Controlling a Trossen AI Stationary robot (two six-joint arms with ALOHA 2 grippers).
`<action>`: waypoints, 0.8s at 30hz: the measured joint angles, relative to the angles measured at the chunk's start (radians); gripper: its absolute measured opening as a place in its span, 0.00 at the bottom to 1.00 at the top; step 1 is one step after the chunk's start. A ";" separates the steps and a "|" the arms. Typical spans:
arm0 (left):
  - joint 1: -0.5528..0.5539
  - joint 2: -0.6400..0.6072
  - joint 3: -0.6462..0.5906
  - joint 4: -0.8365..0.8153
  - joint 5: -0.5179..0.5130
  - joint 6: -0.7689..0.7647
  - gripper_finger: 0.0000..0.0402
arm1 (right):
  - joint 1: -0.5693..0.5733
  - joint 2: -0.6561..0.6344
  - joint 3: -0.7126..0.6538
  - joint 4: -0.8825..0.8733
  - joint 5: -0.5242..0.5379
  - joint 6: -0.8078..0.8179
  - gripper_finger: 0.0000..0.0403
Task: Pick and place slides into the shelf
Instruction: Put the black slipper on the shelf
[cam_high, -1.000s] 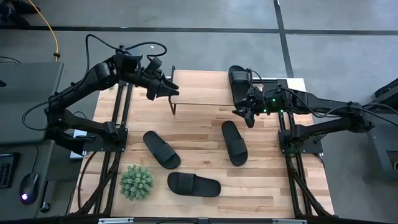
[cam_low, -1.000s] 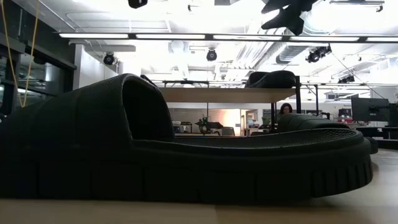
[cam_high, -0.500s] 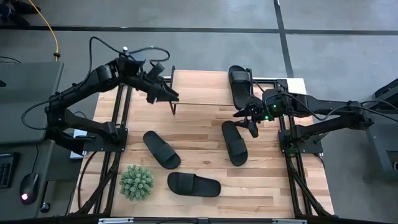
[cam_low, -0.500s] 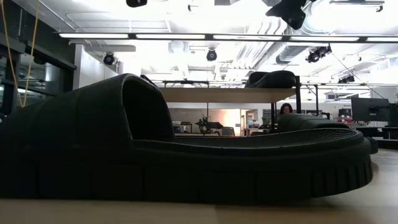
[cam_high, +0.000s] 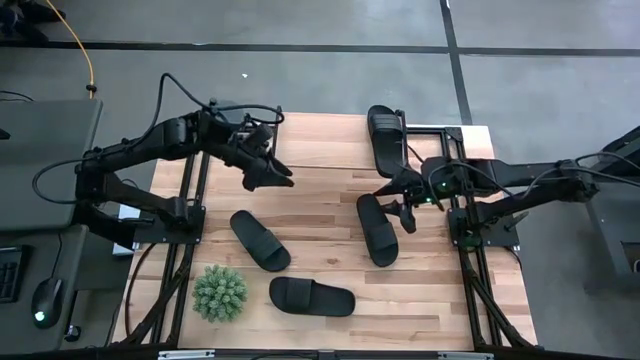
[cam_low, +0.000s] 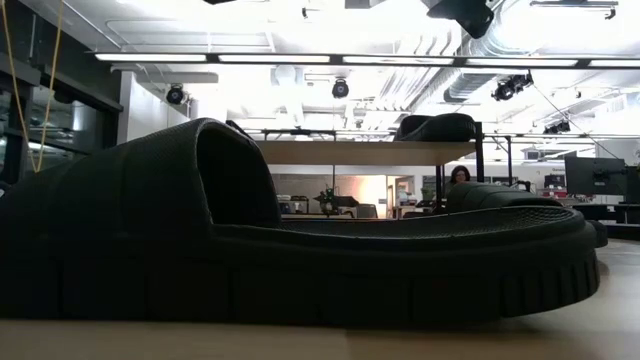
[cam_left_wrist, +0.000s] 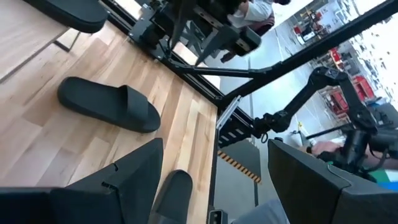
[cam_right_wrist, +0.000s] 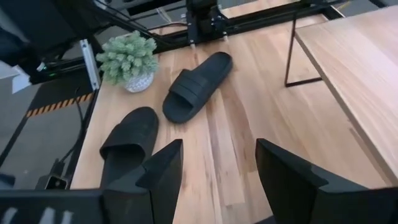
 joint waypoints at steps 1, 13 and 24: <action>-0.010 0.000 0.000 0.000 -0.002 -0.003 0.67 | 0.006 0.003 0.000 -0.001 0.014 0.013 0.48; -0.136 0.000 0.000 -0.090 -0.058 0.015 0.67 | 0.047 0.073 -0.001 0.027 0.101 0.046 0.48; -0.177 0.000 0.001 -0.292 -0.086 -0.013 0.67 | 0.101 0.156 -0.001 0.058 0.123 0.079 0.48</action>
